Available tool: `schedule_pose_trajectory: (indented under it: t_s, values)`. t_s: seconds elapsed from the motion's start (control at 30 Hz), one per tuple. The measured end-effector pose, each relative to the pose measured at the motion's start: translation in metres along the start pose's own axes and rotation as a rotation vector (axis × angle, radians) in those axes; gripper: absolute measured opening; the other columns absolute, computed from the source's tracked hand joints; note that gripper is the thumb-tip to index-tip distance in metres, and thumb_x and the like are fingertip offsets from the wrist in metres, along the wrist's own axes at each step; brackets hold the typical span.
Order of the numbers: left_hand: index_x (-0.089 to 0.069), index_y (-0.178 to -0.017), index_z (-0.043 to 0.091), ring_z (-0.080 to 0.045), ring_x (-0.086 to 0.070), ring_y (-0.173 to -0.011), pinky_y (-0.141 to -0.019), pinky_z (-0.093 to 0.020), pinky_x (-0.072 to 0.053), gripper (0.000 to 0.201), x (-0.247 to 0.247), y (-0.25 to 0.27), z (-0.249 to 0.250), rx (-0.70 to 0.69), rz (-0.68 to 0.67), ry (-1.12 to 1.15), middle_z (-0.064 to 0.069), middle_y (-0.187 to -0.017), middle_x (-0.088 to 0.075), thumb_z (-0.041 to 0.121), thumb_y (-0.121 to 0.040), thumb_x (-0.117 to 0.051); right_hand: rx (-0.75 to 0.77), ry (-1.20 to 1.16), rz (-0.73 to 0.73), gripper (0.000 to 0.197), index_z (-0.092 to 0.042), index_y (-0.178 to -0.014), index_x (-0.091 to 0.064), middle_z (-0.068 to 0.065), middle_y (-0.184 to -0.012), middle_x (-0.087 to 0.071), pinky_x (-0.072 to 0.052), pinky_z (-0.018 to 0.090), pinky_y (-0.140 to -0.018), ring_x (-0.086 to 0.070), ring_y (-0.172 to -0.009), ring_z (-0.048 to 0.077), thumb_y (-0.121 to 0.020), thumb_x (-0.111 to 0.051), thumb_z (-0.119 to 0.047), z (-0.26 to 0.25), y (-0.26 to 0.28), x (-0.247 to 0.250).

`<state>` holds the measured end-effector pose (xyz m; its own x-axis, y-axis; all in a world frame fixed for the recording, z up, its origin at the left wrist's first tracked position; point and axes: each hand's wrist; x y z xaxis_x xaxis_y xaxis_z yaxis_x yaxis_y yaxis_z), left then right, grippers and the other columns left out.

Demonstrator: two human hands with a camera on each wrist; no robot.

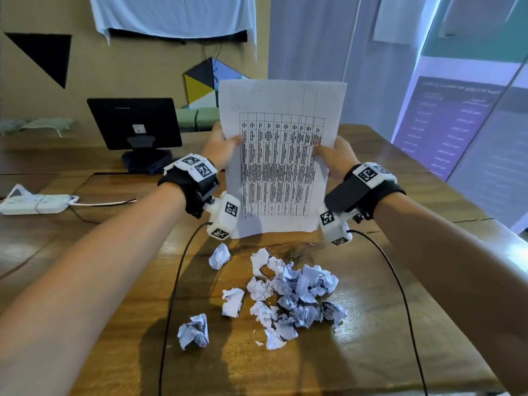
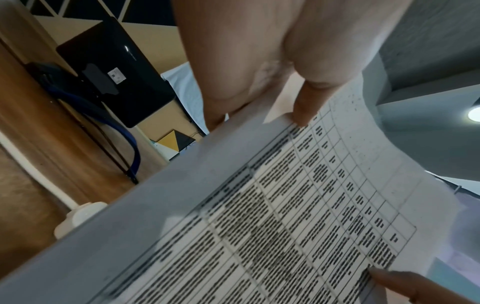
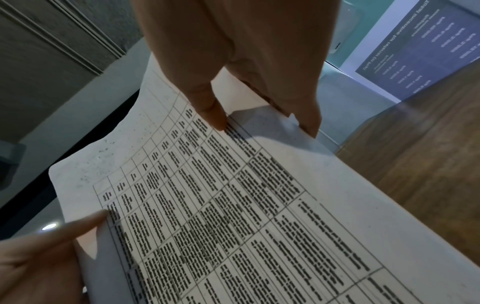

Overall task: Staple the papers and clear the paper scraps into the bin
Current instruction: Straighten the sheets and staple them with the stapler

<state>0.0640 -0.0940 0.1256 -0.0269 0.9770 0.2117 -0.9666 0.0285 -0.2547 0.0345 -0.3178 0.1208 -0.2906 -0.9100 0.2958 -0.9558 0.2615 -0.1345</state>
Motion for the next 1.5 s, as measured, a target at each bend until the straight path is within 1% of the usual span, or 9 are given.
schedule_pose_trajectory:
  t_s: [0.2,0.4,0.53,0.7,0.83,1.07,1.27,1.4,1.5]
  values:
    - [-0.050,-0.130,0.005,-0.024,-0.057,-0.118,-0.102,-0.042,-0.046,0.043,0.004,0.000,0.020,0.003,0.057,0.093,-0.010,-0.130,-0.059,0.015,-0.090,-0.060,0.001,0.060,-0.078,0.038,-0.004,-0.118,-0.052,0.014,-0.122,-0.062,-0.047,0.047,-0.099,-0.060,-0.111,0.029,-0.082,-0.064,-0.008,0.000,0.004,0.015]
    - [-0.055,-0.125,0.005,-0.025,-0.063,-0.112,-0.100,-0.049,-0.048,0.062,0.010,-0.006,0.012,0.023,0.028,0.162,-0.009,-0.123,-0.065,0.025,-0.070,-0.075,-0.210,0.569,-0.116,0.050,-0.005,-0.127,-0.046,0.007,-0.105,-0.053,-0.050,0.044,-0.081,-0.054,-0.110,0.032,-0.083,-0.066,-0.018,0.045,0.037,0.071]
    - [-0.059,-0.119,0.008,-0.024,-0.062,-0.112,-0.098,-0.048,-0.049,0.038,0.003,0.001,0.026,0.010,0.035,0.166,-0.010,-0.122,-0.064,0.014,-0.083,-0.068,-0.346,1.090,-0.167,0.042,-0.003,-0.110,-0.058,0.017,-0.116,-0.062,-0.043,0.030,-0.077,-0.057,-0.097,0.027,-0.077,-0.071,-0.026,0.085,0.049,0.120]
    - [-0.064,-0.116,0.006,-0.022,-0.063,-0.109,-0.098,-0.045,-0.049,0.037,0.001,-0.001,0.027,-0.007,0.067,0.171,-0.007,-0.112,-0.065,0.014,-0.080,-0.071,-0.547,1.288,-0.187,0.044,-0.004,-0.074,-0.058,0.015,-0.088,-0.059,-0.046,0.033,-0.074,-0.056,-0.081,0.028,-0.073,-0.072,-0.045,0.126,0.061,0.153]
    - [-0.067,-0.096,0.014,-0.024,-0.062,-0.112,-0.101,-0.045,-0.048,0.016,0.003,-0.001,0.026,-0.026,0.036,0.213,-0.013,-0.118,-0.063,0.008,-0.082,-0.069,-0.526,1.231,-0.174,0.035,-0.004,-0.082,-0.054,0.011,-0.078,-0.056,-0.040,0.032,-0.069,-0.054,-0.077,0.028,-0.082,-0.063,-0.038,0.141,0.065,0.153]
    - [-0.058,-0.121,0.001,-0.024,-0.062,-0.113,-0.101,-0.043,-0.047,0.043,0.009,0.003,0.027,-0.035,0.030,0.223,-0.014,-0.121,-0.063,0.010,-0.081,-0.070,-0.499,1.273,-0.154,0.025,-0.009,-0.077,-0.049,0.012,-0.085,-0.057,-0.039,0.026,-0.062,-0.053,-0.078,0.028,-0.092,-0.045,-0.028,0.138,0.063,0.143]
    - [-0.058,-0.123,0.003,-0.025,-0.062,-0.112,-0.100,-0.044,-0.048,0.041,0.011,0.007,0.031,-0.007,0.021,0.227,-0.012,-0.119,-0.064,0.008,-0.083,-0.068,-0.586,1.086,-0.089,0.063,0.004,-0.133,-0.034,0.024,-0.126,-0.053,-0.042,0.038,-0.087,-0.053,-0.117,0.037,-0.087,-0.058,-0.031,0.137,0.055,0.131]
    - [-0.056,-0.123,0.005,-0.026,-0.062,-0.111,-0.097,-0.046,-0.050,0.043,0.012,0.011,0.036,0.034,-0.001,0.242,-0.013,-0.121,-0.063,0.009,-0.082,-0.069,-0.358,0.678,0.005,0.029,0.001,-0.094,-0.054,0.018,-0.087,-0.056,-0.040,0.031,-0.065,-0.056,-0.081,0.031,-0.086,-0.062,-0.025,0.106,0.044,0.110]
    - [-0.057,-0.117,0.011,-0.024,-0.062,-0.107,-0.094,-0.046,-0.050,0.040,0.012,0.013,0.039,0.028,-0.012,0.243,-0.010,-0.117,-0.063,0.009,-0.080,-0.070,-0.212,0.192,0.068,0.024,-0.011,-0.070,-0.046,0.005,-0.067,-0.047,-0.037,0.028,-0.059,-0.045,-0.060,0.018,-0.089,-0.058,-0.019,0.060,0.045,0.085]
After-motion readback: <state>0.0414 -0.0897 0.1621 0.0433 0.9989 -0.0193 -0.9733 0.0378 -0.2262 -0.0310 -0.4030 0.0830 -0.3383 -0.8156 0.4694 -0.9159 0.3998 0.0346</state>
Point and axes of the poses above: each hand's wrist, its own y-axis away from the middle knuckle, its own x-axis out of the back of the hand, z = x × y
